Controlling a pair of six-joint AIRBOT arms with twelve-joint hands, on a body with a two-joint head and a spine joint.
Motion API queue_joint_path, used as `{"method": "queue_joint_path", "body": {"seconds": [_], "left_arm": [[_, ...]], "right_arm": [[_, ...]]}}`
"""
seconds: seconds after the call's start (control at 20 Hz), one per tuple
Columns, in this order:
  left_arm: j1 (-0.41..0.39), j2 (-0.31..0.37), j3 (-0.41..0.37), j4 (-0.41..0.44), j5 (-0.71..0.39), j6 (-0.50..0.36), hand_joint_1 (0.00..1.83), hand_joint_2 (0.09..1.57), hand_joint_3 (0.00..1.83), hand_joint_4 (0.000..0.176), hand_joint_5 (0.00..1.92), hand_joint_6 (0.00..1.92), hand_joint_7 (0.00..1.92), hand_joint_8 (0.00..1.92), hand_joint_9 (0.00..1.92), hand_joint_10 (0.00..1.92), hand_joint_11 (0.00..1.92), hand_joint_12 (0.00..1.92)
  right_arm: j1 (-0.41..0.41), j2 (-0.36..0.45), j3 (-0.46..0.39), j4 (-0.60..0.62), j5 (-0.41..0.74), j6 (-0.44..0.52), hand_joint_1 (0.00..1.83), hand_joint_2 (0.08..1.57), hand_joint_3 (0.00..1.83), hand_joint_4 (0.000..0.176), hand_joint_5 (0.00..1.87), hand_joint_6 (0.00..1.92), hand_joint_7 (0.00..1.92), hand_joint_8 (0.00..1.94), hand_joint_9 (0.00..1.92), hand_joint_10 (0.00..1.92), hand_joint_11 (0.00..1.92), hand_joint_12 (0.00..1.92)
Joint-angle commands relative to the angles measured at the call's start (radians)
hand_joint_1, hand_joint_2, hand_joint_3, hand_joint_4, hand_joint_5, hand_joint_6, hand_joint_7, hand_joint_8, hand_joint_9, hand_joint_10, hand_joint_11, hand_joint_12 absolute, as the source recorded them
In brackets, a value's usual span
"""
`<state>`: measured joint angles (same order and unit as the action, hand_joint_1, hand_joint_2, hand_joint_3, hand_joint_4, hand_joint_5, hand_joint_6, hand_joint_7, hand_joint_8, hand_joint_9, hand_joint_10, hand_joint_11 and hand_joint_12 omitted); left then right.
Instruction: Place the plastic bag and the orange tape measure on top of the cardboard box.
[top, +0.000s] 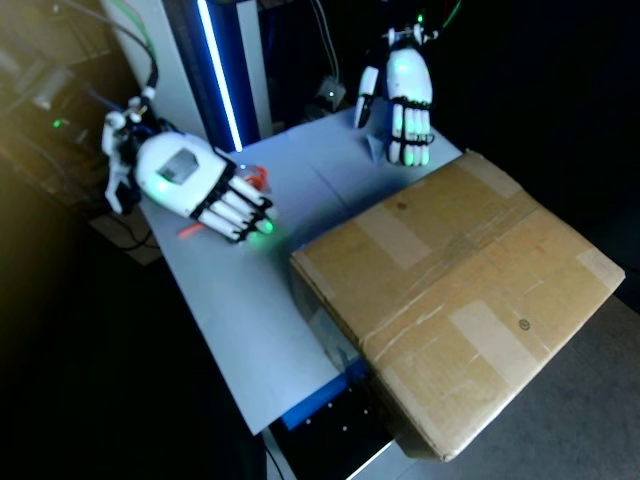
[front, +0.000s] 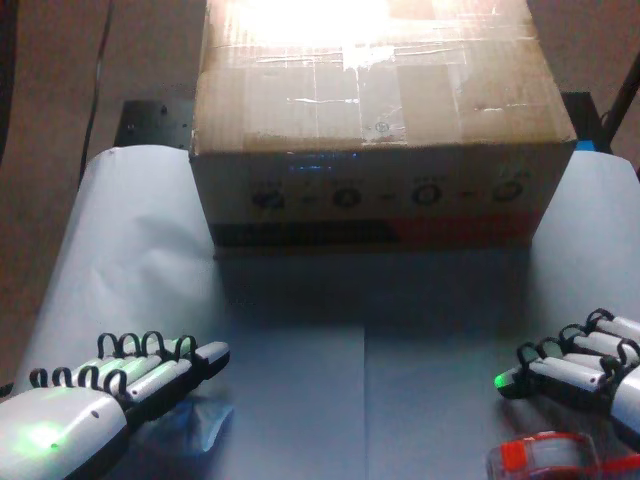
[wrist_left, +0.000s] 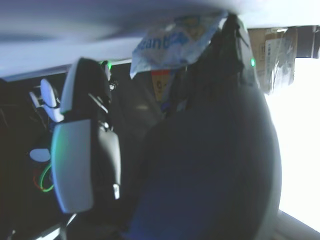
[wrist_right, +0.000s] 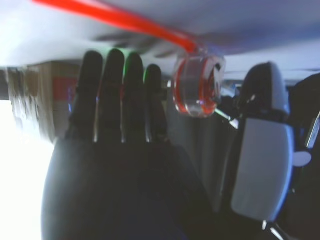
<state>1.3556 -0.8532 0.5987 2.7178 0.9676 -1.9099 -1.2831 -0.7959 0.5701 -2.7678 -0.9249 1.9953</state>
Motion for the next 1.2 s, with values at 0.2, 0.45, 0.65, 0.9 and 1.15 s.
{"method": "queue_joint_path", "body": {"seconds": [0.2,0.45,0.65,0.9,1.15], "left_arm": [[0.009,-0.056,0.014,-0.047,-0.053,0.034,0.83,1.33,0.00,0.077,0.18,0.02,0.02,0.01,0.05,0.05,0.00,1.35],[0.027,-0.102,0.047,-0.074,-0.116,0.038,0.96,1.42,0.00,0.004,0.30,0.78,0.01,0.93,0.00,1.35,0.00,1.86],[0.029,-0.137,0.074,-0.107,-0.142,0.063,1.23,1.40,0.00,0.000,0.53,1.57,0.43,1.76,0.43,1.91,0.22,1.92],[0.031,-0.146,0.080,-0.124,-0.122,0.064,1.46,1.30,0.00,0.000,0.53,1.45,0.61,1.53,0.55,1.72,0.49,1.92],[0.030,-0.135,0.089,-0.128,-0.046,0.053,1.28,1.37,0.00,0.000,0.45,1.44,0.54,1.71,0.52,1.92,0.40,1.92]], "right_arm": [[0.006,-0.028,0.004,-0.041,-0.071,0.004,0.95,0.95,0.01,0.000,0.37,0.72,0.28,0.92,0.17,1.18,0.00,1.71],[0.006,-0.049,0.015,-0.050,-0.065,0.004,1.18,1.22,0.01,0.000,0.84,1.14,0.71,1.50,0.59,1.42,0.48,1.79],[0.007,-0.064,0.023,-0.056,-0.065,0.004,1.46,1.19,0.00,0.000,0.87,0.97,0.70,1.40,0.77,1.44,0.70,1.78],[0.008,-0.063,0.023,-0.056,-0.067,0.004,1.48,1.24,0.00,0.000,0.70,1.06,0.58,1.50,0.68,1.55,0.61,1.86],[0.019,-0.047,0.018,-0.058,-0.120,0.005,1.40,1.17,0.00,0.000,0.89,0.88,0.77,1.36,0.85,1.43,0.84,1.66]]}}
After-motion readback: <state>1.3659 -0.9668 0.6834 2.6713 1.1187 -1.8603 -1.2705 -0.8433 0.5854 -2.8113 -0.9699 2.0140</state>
